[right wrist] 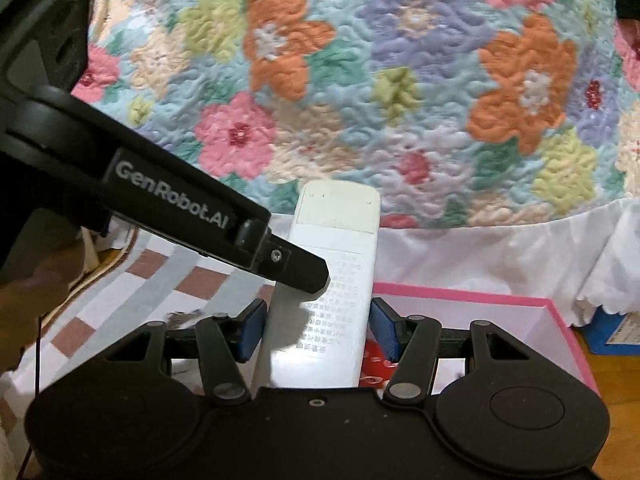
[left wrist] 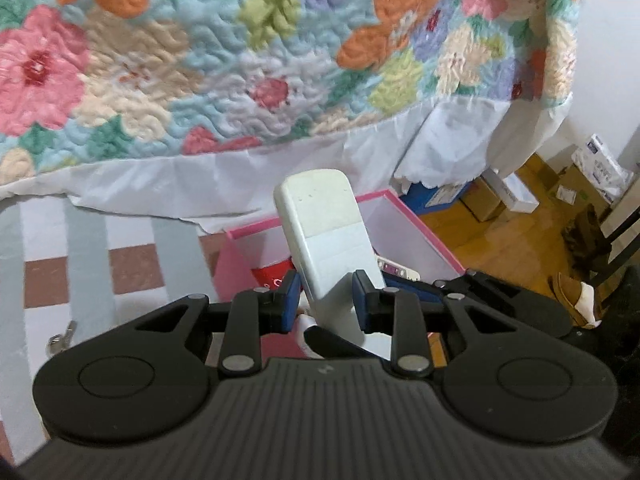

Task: Organize rigid objects
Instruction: 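Carry the power bank into the pink box and open the left gripper, then move the left tool down to the white plug charger by the keys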

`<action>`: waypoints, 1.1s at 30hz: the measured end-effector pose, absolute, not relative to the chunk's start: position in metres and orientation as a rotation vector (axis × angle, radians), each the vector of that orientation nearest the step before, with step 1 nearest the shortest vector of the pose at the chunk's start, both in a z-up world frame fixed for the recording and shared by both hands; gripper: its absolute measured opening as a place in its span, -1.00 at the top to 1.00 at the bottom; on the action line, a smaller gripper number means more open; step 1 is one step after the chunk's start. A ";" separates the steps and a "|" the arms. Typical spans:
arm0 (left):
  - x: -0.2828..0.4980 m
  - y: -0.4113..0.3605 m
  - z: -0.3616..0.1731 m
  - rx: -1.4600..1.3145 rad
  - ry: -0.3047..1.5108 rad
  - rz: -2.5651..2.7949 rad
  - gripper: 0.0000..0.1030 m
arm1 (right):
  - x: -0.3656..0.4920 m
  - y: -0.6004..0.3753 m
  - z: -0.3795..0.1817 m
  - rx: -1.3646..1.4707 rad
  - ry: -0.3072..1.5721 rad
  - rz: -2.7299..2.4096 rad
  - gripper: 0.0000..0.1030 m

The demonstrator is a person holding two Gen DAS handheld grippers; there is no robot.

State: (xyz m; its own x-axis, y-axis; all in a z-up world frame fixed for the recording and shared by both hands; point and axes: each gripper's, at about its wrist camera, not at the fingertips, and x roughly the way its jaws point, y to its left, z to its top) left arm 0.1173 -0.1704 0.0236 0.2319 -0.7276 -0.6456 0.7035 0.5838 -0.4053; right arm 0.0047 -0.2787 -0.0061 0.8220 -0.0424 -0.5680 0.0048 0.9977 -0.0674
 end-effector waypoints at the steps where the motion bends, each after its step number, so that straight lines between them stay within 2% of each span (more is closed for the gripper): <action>1: 0.121 -0.178 0.021 -0.038 0.929 -0.982 0.45 | 0.005 -0.281 -0.009 -0.100 0.608 -0.023 -0.20; 8: 0.135 -0.221 -0.013 -0.004 1.051 -0.970 0.46 | 0.019 -0.320 -0.044 -0.035 0.704 -0.009 -0.20; 16: 0.135 -0.255 -0.043 0.186 1.141 -0.892 0.45 | 0.035 -0.345 -0.082 0.206 0.842 0.028 -0.20; 19: 0.135 -0.255 -0.045 0.162 1.152 -0.890 0.38 | 0.039 -0.348 -0.089 0.279 0.871 0.018 -0.24; 27: 0.139 -0.215 -0.018 0.172 1.069 -0.911 0.26 | 0.023 -0.343 -0.067 0.302 0.771 0.005 -0.25; 33: 0.148 -0.174 0.014 0.147 1.068 -0.913 0.23 | 0.005 -0.310 -0.025 0.212 0.729 0.072 -0.25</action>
State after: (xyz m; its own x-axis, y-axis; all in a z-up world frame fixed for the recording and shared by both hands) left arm 0.1483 -0.1745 0.0136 0.1668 -0.5717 -0.8033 0.7042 0.6393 -0.3088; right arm 0.0049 -0.3101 -0.0248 0.7446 0.1388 -0.6529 0.0082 0.9762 0.2169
